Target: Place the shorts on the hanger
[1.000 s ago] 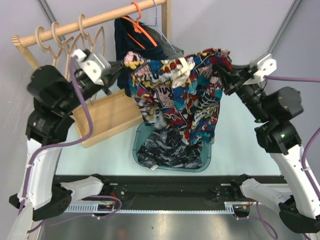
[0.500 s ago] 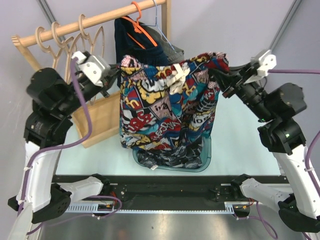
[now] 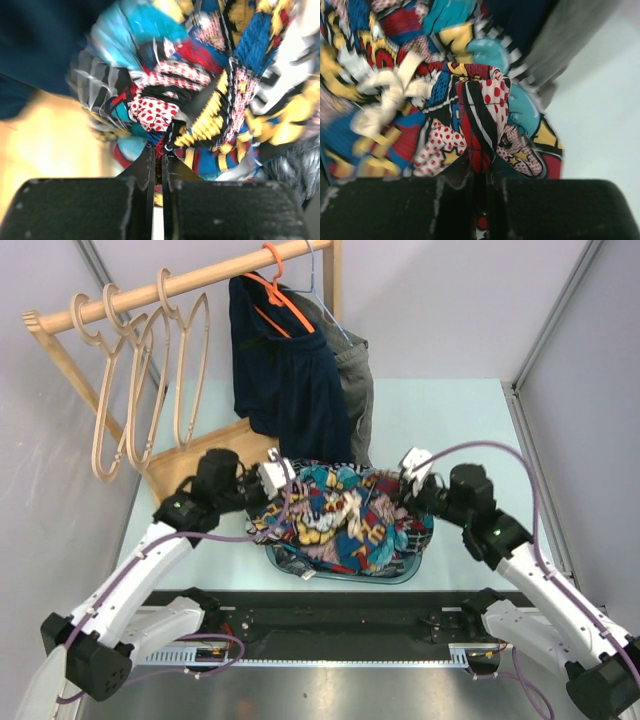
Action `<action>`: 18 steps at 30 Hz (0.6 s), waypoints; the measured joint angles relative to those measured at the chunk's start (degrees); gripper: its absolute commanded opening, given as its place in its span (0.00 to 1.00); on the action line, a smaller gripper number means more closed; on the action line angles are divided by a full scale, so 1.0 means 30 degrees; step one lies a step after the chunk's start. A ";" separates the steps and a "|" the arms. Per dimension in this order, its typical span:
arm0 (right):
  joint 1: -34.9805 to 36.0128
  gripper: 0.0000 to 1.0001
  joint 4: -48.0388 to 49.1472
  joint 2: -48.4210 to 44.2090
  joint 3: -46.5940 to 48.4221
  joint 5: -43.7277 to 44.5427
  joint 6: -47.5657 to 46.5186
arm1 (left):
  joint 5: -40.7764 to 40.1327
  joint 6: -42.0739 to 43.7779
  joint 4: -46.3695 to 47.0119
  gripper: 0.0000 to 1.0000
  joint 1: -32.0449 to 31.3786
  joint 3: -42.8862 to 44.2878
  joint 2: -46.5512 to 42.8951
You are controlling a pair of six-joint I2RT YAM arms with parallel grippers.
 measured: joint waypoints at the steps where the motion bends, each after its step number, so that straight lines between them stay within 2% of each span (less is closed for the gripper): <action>1: 0.0138 0.10 0.0109 -0.0138 -0.0750 -0.0204 -0.0561 | 0.0029 0.0328 0.0146 0.02 -0.0029 -0.1035 -0.0087; 2: 0.0357 0.12 0.0138 -0.0313 -0.1705 -0.0474 -0.1355 | 0.0029 0.0692 0.0175 0.04 -0.0051 -0.1938 -0.0168; 4: 0.0612 0.17 0.0153 -0.0430 -0.2747 -0.0845 -0.2477 | 0.0051 0.1370 0.0175 0.14 -0.0095 -0.3322 -0.0401; 5: 0.0721 0.23 0.0211 -0.0452 -0.3089 -0.1020 -0.2973 | 0.0044 0.1814 0.0182 0.18 -0.0138 -0.4000 -0.0656; 6: 0.0860 0.24 0.0175 -0.0510 -0.3475 -0.1217 -0.3745 | 0.0058 0.2186 0.0015 0.31 -0.0197 -0.4539 -0.0991; 8: 0.0940 0.36 -0.0102 -0.0714 -0.3738 -0.1508 -0.4896 | 0.0233 0.2965 -0.0466 0.42 -0.0342 -0.5049 -0.1763; 9: 0.0940 0.47 -0.0335 -0.0882 -0.3752 -0.1647 -0.5377 | 0.0379 0.3228 -0.0699 0.46 -0.0372 -0.5071 -0.2055; 10: 0.0940 0.58 -0.0678 -0.1195 -0.3752 -0.1800 -0.5960 | 0.0561 0.3424 -0.0816 0.55 -0.0401 -0.5071 -0.2346; 11: 0.0940 0.69 -0.1049 -0.1603 -0.3752 -0.1931 -0.6470 | 0.0699 0.3599 -0.0947 0.58 -0.0408 -0.5042 -0.2579; 13: 0.0947 0.79 -0.1698 -0.2470 -0.3752 -0.2047 -0.7227 | 0.0969 0.3832 -0.1508 0.64 -0.0423 -0.4823 -0.2703; 14: 0.0962 0.87 -0.2091 -0.2951 -0.3752 -0.2047 -0.7526 | 0.1122 0.3825 -0.2084 0.66 -0.0423 -0.4488 -0.2616; 16: 0.0976 0.94 -0.2841 -0.3876 -0.3621 -0.1931 -0.7737 | 0.1421 0.3781 -0.3009 0.72 -0.0423 -0.3534 -0.2426; 18: 0.0976 0.95 -0.3614 -0.4677 -0.3067 -0.1530 -0.7606 | 0.1916 0.3381 -0.3840 0.77 -0.0423 -0.1974 -0.2346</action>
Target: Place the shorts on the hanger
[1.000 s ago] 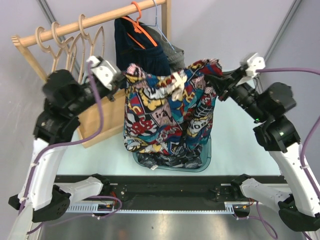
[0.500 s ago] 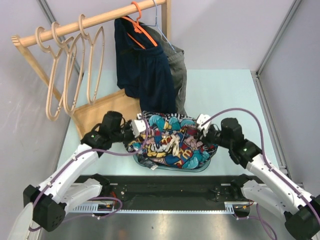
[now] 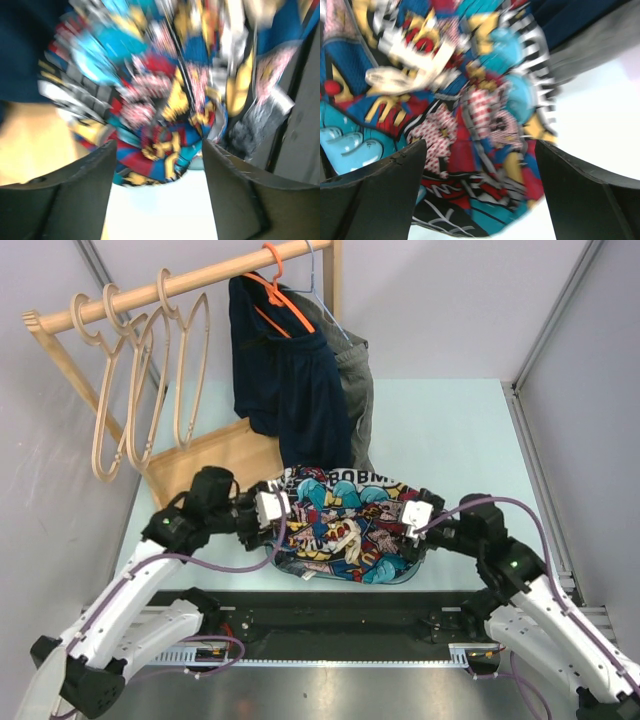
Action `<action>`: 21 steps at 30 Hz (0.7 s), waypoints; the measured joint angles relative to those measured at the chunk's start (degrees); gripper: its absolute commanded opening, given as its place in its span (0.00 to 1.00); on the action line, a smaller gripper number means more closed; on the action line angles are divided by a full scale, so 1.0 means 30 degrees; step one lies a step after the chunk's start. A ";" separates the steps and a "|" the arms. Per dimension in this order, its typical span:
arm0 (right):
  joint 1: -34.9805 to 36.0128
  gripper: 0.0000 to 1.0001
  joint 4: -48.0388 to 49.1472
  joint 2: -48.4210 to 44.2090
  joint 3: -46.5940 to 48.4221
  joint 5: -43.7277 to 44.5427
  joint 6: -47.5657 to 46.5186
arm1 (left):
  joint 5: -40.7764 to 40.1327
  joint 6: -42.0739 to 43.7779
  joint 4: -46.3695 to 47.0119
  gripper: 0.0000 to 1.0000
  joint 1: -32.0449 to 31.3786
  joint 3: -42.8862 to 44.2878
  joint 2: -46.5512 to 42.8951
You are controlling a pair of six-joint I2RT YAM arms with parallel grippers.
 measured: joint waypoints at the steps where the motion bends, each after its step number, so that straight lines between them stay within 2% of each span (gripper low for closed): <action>1: 0.0000 0.95 -0.0255 -0.0138 0.0386 0.0102 0.0146 | 0.0255 -0.0408 -0.0240 0.78 0.0000 0.1005 -0.0015; 7: 0.0095 0.94 0.0146 0.1341 0.5064 0.1071 0.2812 | 0.0474 -0.4918 0.0554 0.82 0.0000 0.8626 0.1129; 11: 0.0160 0.94 0.1413 0.4328 0.8065 0.1639 0.5282 | -0.1596 -0.8451 0.2361 0.89 0.0124 1.4571 0.3235; 12: 0.0168 0.94 0.1596 0.5348 0.8794 0.1734 0.5996 | -0.1829 -0.8706 0.2601 0.88 0.0262 1.4914 0.3373; 16: 0.0219 0.95 0.2579 0.8393 1.0775 0.1982 0.8211 | -0.5712 -1.0921 0.3366 0.86 0.1719 1.7762 0.4510; 21: 0.0379 0.96 0.2885 0.9632 1.1154 0.2033 0.9377 | -0.9843 -1.1970 0.3643 0.77 0.3337 1.9045 0.5406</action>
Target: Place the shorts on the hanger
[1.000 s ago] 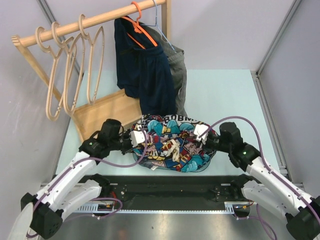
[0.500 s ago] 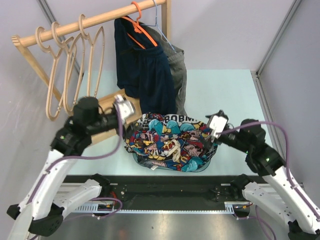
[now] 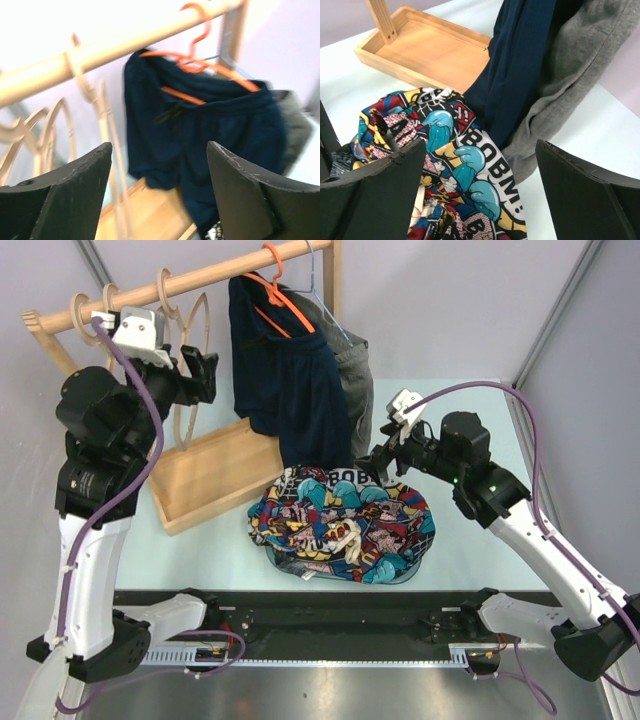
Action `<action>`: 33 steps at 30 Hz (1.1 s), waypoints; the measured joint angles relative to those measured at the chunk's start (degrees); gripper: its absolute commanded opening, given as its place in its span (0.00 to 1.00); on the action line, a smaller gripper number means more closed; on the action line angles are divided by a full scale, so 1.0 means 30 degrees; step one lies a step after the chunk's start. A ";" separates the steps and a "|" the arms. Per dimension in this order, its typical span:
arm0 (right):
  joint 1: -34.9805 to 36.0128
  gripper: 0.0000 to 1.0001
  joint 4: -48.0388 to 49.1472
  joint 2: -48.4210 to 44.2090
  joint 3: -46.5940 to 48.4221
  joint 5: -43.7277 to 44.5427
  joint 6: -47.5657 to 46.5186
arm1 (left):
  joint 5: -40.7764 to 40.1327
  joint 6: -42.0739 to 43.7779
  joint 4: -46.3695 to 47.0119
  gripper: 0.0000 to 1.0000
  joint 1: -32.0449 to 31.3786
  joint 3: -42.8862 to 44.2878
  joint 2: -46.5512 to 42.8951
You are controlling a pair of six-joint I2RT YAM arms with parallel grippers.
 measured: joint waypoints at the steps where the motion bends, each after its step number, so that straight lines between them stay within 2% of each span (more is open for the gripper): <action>1: 0.0015 0.96 0.0000 0.0022 0.0036 0.0000 0.0087 | -0.0612 0.0000 -0.0044 0.77 0.0044 0.0000 0.0124; 5: 0.0109 0.96 0.0219 0.0022 0.0357 0.0000 0.0342 | -0.2834 0.0007 -0.0590 0.74 0.0197 -0.0022 0.0976; 10: 0.0153 0.96 0.0401 -0.0080 0.0430 0.0073 0.0401 | -0.4306 0.0007 -0.1173 0.72 0.0423 -0.0087 0.2011; 15: 0.0168 0.96 0.0401 -0.0131 0.0430 0.0189 0.0393 | -0.5115 0.0007 -0.1566 0.65 0.0627 -0.0226 0.2863; 19: 0.0182 0.95 0.0408 -0.0131 0.0430 0.0197 0.0393 | -0.5107 -0.0109 -0.1727 0.50 0.0889 -0.0517 0.3257; 20: 0.0189 0.95 0.0408 -0.0131 0.0430 0.0204 0.0386 | -0.5107 -0.0168 -0.1770 0.40 0.0998 -0.0532 0.3373; 22: 0.0204 0.95 0.0408 -0.0138 0.0430 0.0240 0.0379 | -0.5093 -0.0328 -0.1778 0.31 0.1239 -0.0532 0.3563; 23: 0.0211 0.95 0.0408 -0.0138 0.0430 0.0248 0.0357 | -0.5093 -0.0350 -0.1785 0.18 0.1355 -0.0532 0.3636; 26: 0.0219 0.95 0.0415 -0.0160 0.0430 0.0255 0.0255 | -0.5005 -0.0495 -0.1763 0.00 0.1719 -0.0532 0.3752; 33: 0.0219 0.95 0.0423 -0.0160 0.0430 0.0255 0.0036 | -0.4146 -0.0423 -0.0750 0.00 0.1865 -0.0532 0.3410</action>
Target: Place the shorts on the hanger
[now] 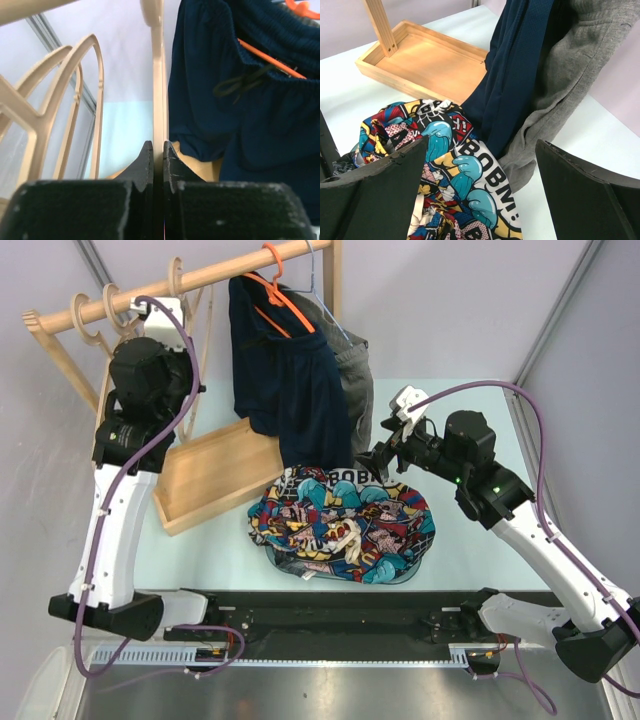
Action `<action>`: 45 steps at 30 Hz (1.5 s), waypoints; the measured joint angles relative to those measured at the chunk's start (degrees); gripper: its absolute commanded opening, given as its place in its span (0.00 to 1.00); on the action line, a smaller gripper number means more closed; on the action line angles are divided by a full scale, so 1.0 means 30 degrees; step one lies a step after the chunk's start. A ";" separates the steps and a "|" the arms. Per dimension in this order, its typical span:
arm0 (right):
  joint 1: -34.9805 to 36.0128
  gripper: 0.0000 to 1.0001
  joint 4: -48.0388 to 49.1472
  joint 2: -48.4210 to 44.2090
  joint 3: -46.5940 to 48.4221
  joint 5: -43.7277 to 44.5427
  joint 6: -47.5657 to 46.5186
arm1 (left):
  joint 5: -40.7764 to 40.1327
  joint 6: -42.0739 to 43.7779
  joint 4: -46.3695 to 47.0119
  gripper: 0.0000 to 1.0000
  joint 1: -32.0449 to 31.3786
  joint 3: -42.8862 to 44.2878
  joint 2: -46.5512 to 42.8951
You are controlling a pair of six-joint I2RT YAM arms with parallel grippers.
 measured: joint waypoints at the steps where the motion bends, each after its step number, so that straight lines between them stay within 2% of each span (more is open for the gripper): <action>1: 0.0000 0.95 0.0000 0.0000 0.0000 -0.0007 -0.0007 | 0.0080 0.0058 -0.0015 0.00 0.0000 0.0007 -0.0124; 8: 0.0000 0.95 0.0372 0.0000 0.0000 -0.0007 -0.0073 | 0.1013 0.0299 0.0925 0.01 0.0000 0.0000 -0.1326; 12: 0.0000 0.95 0.0743 0.0015 0.0000 -0.0007 -0.0007 | 0.2055 0.0627 0.0838 0.00 -0.0015 -0.1494 -0.2623; 18: 0.0000 0.95 0.1348 0.0051 0.0007 -0.0015 0.0109 | 0.2266 0.1253 -0.0525 0.00 -0.0080 -0.4240 -0.4685; 23: 0.0000 0.96 0.1858 0.0313 0.0007 -0.0379 0.0138 | 0.2747 0.1792 -0.2295 0.00 -0.0095 -0.6798 -0.7664; 27: 0.0058 0.96 0.2375 0.0641 0.0015 -0.0954 -0.0087 | 0.3395 0.2528 -0.3942 0.00 -0.0095 -0.7453 -0.9872; 32: 0.0743 1.00 0.2929 0.0874 0.0073 -0.1872 -0.1107 | 0.7300 0.5625 -0.6907 0.00 -0.0095 -0.7344 -1.1948; 39: 0.2834 1.00 0.2397 0.0707 0.0262 -0.3293 -0.4452 | 1.3937 1.0695 -1.2211 0.00 -0.0095 -0.6929 -1.1344; 45: 0.5078 0.98 0.0590 0.0189 0.0525 -0.4022 -0.6652 | 1.8054 1.2575 -1.2298 0.00 -0.0124 -0.7868 -1.0185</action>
